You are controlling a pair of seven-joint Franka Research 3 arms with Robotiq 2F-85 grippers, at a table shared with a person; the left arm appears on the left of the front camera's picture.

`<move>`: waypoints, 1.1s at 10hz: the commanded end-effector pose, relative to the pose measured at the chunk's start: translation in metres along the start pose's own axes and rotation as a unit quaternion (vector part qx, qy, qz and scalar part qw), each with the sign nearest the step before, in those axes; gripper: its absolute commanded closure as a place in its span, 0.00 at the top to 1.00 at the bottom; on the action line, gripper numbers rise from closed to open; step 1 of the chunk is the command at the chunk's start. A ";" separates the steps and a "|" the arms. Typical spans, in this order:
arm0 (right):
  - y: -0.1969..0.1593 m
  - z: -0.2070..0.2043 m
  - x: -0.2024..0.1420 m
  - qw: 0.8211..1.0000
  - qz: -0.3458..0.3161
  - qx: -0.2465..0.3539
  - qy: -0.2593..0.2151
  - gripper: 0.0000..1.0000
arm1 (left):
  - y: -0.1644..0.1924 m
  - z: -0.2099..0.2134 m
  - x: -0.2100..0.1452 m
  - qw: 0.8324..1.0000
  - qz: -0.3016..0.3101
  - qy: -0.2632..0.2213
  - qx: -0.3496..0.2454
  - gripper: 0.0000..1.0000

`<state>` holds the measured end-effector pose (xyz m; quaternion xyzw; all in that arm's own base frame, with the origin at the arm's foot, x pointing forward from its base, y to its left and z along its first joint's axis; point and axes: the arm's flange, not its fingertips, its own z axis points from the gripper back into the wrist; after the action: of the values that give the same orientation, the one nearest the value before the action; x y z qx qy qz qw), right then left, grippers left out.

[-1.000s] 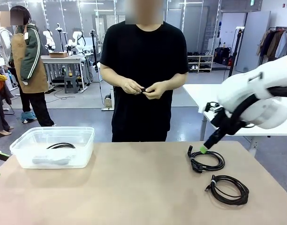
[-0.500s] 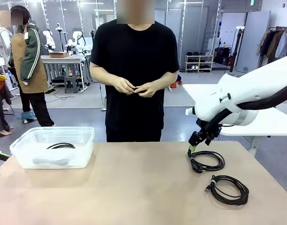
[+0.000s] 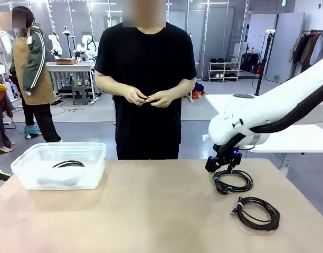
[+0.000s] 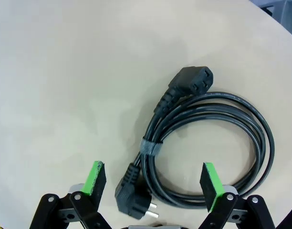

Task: Organize and store the cables.
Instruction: Place the Power Cable into the Organizing box.

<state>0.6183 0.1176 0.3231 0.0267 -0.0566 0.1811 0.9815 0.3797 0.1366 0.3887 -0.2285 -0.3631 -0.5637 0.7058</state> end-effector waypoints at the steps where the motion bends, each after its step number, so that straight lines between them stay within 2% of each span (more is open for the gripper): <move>1: 0.004 -0.009 0.017 1.000 -0.021 -0.005 0.020 1.00 | 0.000 0.001 0.003 1.000 0.009 0.003 0.006 1.00; 6: 0.006 -0.024 0.031 0.999 -0.025 -0.011 0.031 1.00 | 0.000 0.001 0.003 1.000 0.009 0.003 0.006 1.00; 7: 0.006 -0.026 0.030 0.999 -0.025 -0.008 0.033 0.92 | 0.000 0.001 0.003 1.000 0.009 0.003 0.006 1.00; 8: 0.005 -0.027 0.029 0.999 -0.023 -0.005 0.033 0.67 | 0.000 0.001 0.003 1.000 0.009 0.003 0.006 1.00; 9: 0.005 -0.028 0.028 0.999 -0.022 -0.006 0.031 0.49 | 0.000 0.001 0.003 1.000 0.009 0.003 0.006 1.00; 10: 0.005 -0.028 0.027 0.999 -0.020 -0.004 0.031 0.38 | 0.000 0.001 0.003 1.000 0.009 0.003 0.006 1.00; 11: 0.006 -0.027 0.025 0.999 -0.020 -0.006 0.028 0.00 | 0.000 0.001 0.003 1.000 0.009 0.003 0.006 1.00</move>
<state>0.6429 0.1301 0.2989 0.0256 -0.0299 0.1695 0.9847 0.3797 0.1365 0.3887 -0.2285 -0.3630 -0.5638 0.7058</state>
